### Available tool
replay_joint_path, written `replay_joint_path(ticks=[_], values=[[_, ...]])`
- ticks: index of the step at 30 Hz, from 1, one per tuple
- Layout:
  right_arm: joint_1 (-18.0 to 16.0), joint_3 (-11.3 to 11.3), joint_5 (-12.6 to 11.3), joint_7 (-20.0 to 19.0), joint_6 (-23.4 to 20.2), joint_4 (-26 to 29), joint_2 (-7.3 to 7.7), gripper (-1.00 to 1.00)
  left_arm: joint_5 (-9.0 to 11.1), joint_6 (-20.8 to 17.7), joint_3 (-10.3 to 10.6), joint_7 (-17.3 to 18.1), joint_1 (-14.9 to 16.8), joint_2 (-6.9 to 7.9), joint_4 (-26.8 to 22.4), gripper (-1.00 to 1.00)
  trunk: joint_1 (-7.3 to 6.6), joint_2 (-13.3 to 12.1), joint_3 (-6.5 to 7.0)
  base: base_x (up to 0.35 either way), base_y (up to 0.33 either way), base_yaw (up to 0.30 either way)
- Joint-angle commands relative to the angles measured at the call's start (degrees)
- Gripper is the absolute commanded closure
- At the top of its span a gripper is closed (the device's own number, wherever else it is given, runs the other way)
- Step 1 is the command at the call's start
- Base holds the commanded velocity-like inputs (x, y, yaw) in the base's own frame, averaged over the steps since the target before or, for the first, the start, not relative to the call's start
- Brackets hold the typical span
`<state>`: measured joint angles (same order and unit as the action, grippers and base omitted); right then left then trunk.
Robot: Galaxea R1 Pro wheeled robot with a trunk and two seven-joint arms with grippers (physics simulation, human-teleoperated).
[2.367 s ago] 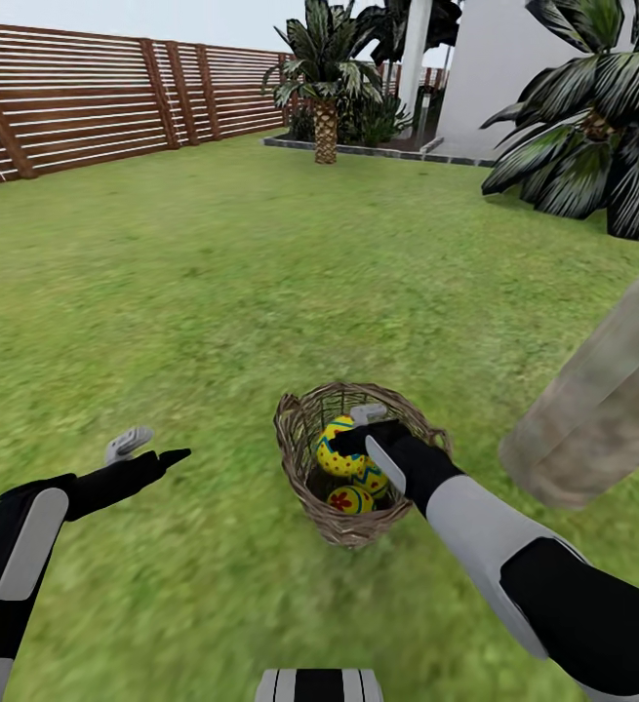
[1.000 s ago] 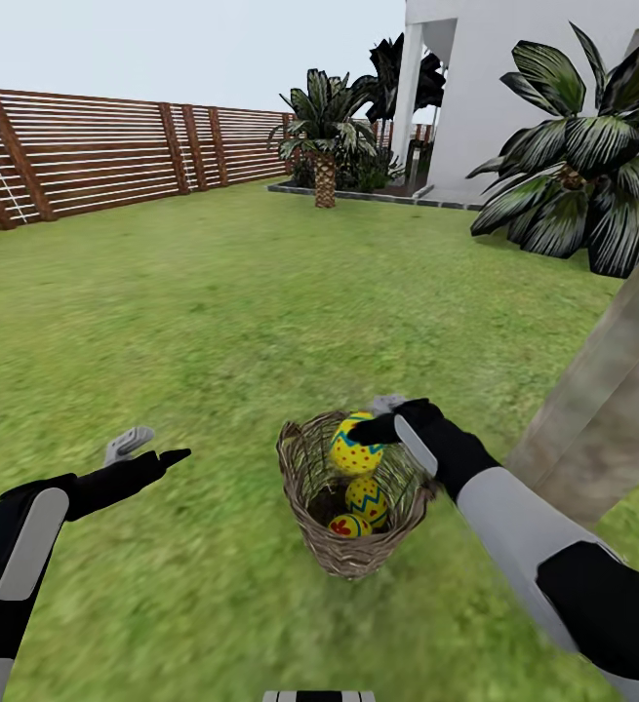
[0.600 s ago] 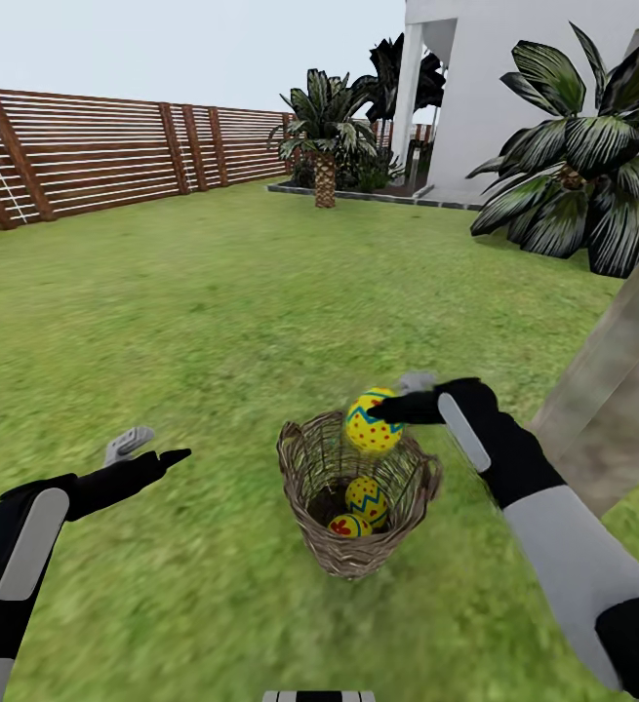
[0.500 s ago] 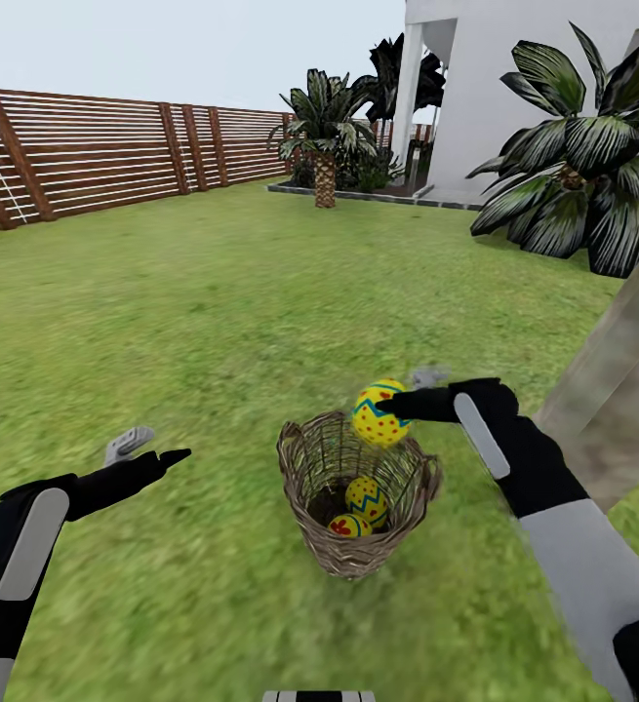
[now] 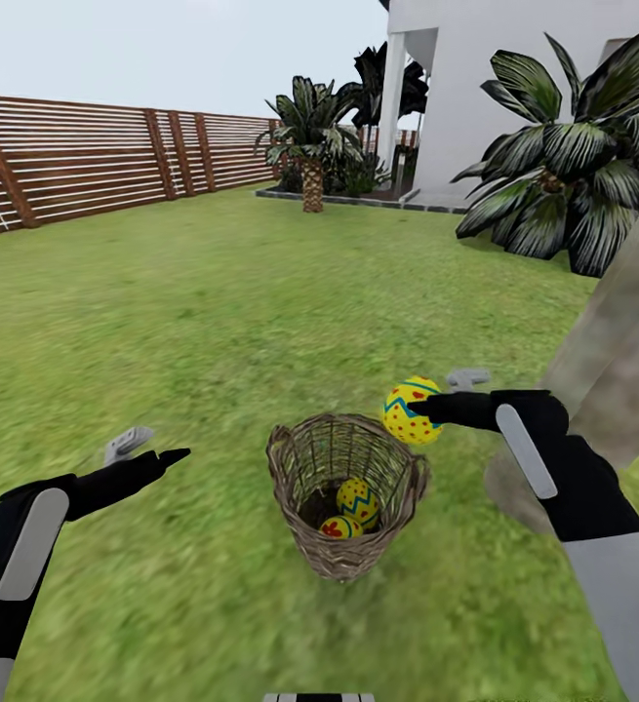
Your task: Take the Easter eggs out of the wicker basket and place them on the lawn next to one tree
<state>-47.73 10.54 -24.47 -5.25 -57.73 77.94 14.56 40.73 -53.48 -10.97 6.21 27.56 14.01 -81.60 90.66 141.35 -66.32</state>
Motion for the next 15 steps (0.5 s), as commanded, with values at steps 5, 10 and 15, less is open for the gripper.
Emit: replay_joint_path(ticks=[5, 10, 15], values=[[3.8, -5.28, -7.05, -0.72, -0.13, 0.2, 0.14, 1.0, -0.47, -0.21, -0.09, 0.57, -0.03, -0.03, 0.04, -1.0, -0.01, 0.02, 0.37, 0.0, 0.0, -0.16], [8.72, -6.12, -18.94, -4.88, 0.06, 0.22, 4.63, 1.0, -0.47, -0.22, -0.1, 0.56, -0.04, 0.05, 0.07, -1.0, -0.01, 0.02, 0.78, 0.0, 0.0, -0.16], [13.74, -7.52, -20.1, -14.09, 0.04, 0.04, 8.51, 1.0, -0.55, -0.14, -0.1, 0.56, -0.02, 0.05, 0.21, -1.0, -0.01, 0.02, 1.19, 0.0, 0.0, -0.16]])
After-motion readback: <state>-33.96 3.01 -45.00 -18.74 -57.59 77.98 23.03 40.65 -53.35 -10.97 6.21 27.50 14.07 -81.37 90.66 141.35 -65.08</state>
